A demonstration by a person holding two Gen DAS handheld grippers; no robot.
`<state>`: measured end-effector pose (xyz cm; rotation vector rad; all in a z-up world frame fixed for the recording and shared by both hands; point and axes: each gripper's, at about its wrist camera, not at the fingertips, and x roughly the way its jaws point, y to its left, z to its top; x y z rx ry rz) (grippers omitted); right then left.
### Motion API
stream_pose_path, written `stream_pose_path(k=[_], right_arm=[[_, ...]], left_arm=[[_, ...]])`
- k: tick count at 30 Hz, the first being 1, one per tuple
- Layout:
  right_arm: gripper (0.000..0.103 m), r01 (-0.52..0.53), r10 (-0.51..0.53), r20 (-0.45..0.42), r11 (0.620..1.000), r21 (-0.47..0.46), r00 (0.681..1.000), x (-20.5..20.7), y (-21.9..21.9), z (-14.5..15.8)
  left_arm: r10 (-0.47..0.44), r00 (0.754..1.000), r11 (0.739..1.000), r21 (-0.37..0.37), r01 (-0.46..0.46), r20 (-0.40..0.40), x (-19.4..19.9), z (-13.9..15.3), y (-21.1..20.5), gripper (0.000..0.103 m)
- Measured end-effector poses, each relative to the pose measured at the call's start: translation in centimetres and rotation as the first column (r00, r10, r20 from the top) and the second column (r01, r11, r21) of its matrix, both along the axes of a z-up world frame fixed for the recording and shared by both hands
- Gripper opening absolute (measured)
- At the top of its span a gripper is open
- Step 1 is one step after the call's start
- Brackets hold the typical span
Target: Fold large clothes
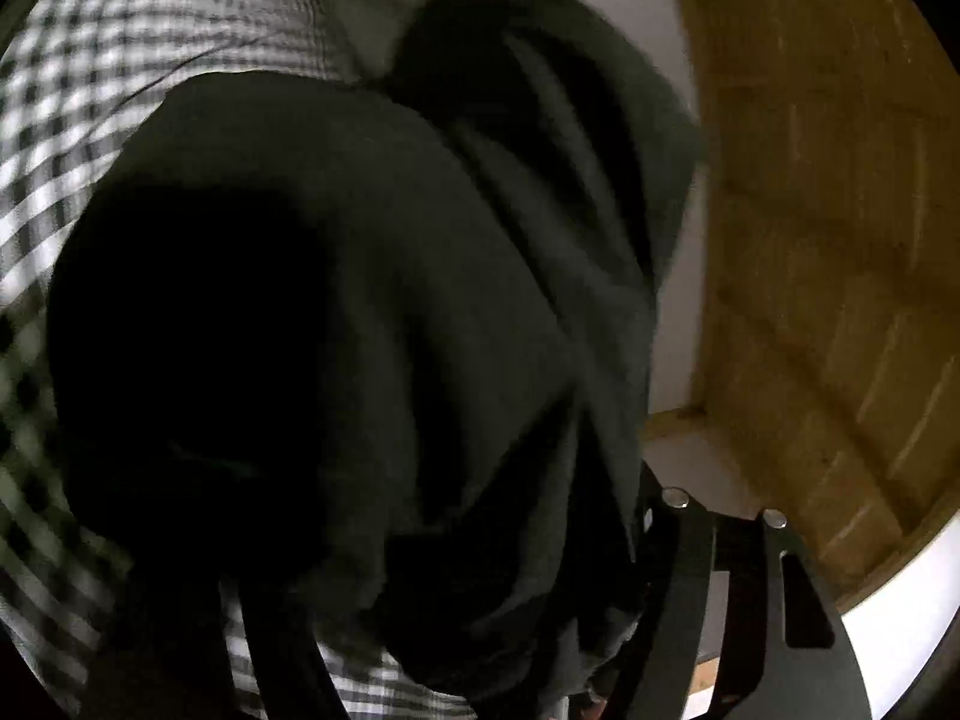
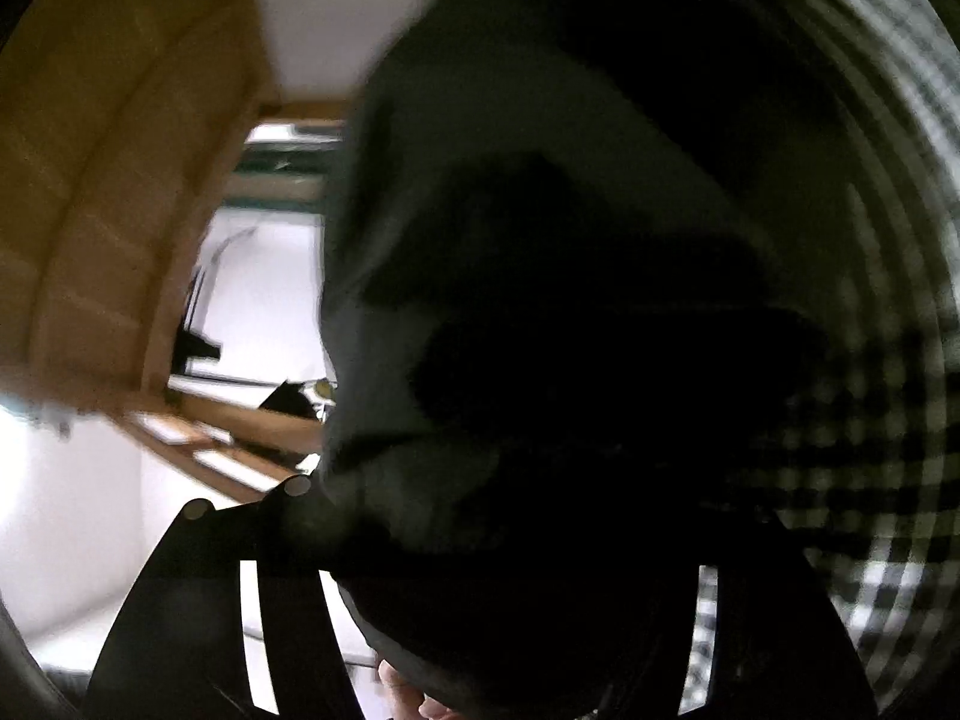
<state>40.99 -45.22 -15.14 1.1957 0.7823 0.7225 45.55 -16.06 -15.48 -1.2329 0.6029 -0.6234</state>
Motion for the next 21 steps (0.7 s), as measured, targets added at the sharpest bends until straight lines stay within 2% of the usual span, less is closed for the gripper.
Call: stream_pose_path(k=[1,4,5,7,8,11,14,18,21], right_arm=[[0.058,-0.005,0.006,0.024,1.000,-0.010,1.000,0.1,-0.2,0.6],[0.057,0.017,-0.017,0.005,1.000,-0.005,1.000,-0.2,-1.0,0.3],[0.057,0.025,-0.025,0.011,1.000,-0.006,1.000,-0.6,-1.5,-0.1],[0.057,0.032,-0.032,0.040,0.999,-0.014,0.999,0.2,-2.1,1.1],[0.057,0.034,-0.031,0.083,0.999,-0.032,0.996,0.1,-2.5,2.6],[0.057,0.030,-0.015,0.172,0.996,-0.084,0.985,1.6,-5.7,7.3],[0.057,0.040,-0.002,0.266,0.990,-0.136,0.964,4.1,-8.3,12.9],[0.057,0.070,0.012,0.379,0.977,-0.202,0.925,7.9,-13.0,20.6],[0.057,0.126,-0.007,0.438,0.962,-0.244,0.899,11.3,-17.3,26.6]], left_arm=[[-0.005,1.000,1.000,-0.001,0.005,0.010,-0.1,0.4,-0.1,0.067],[-0.019,1.000,1.000,-0.017,0.019,-0.013,-0.1,0.6,-0.7,0.066],[-0.020,1.000,1.000,-0.003,0.020,0.001,-0.5,1.0,-1.1,0.066],[-0.023,0.999,1.000,0.018,0.022,0.045,-0.7,2.3,-1.6,0.066],[-0.021,0.997,1.000,0.012,0.020,0.071,0.9,3.1,-1.4,0.066],[-0.018,0.987,1.000,-0.020,0.021,0.158,2.3,6.2,-2.5,0.066],[-0.017,0.967,0.998,-0.060,0.033,0.253,4.6,10.3,-4.6,0.066],[-0.022,0.929,0.988,-0.131,0.076,0.371,9.9,15.6,-9.5,0.066],[-0.037,0.900,0.978,-0.171,0.123,0.434,14.5,19.1,-15.1,0.066]])
